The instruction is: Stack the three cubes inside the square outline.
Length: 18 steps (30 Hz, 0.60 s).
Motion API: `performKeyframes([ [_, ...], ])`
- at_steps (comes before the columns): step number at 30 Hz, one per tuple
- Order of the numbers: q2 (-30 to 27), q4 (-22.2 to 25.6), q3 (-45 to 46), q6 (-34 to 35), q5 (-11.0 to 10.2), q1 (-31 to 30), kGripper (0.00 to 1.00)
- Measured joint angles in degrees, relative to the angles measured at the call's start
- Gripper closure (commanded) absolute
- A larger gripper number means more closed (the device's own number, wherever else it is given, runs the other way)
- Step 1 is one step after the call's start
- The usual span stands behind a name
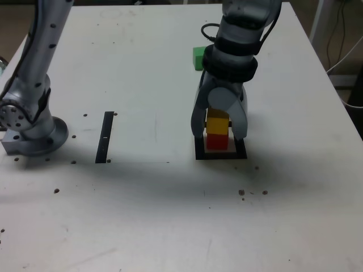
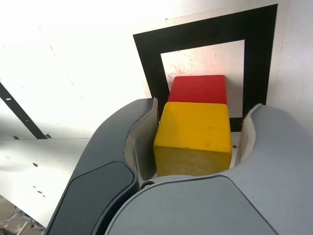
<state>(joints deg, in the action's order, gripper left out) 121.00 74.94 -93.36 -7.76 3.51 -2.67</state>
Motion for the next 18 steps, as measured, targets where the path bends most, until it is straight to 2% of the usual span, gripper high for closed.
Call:
performKeyframes([
  [10,-2.9,0.2,1.3,0.0,-0.7,0.0,0.01],
  [18,-7.9,3.0,1.6,0.3,-2.9,0.0,0.01],
])
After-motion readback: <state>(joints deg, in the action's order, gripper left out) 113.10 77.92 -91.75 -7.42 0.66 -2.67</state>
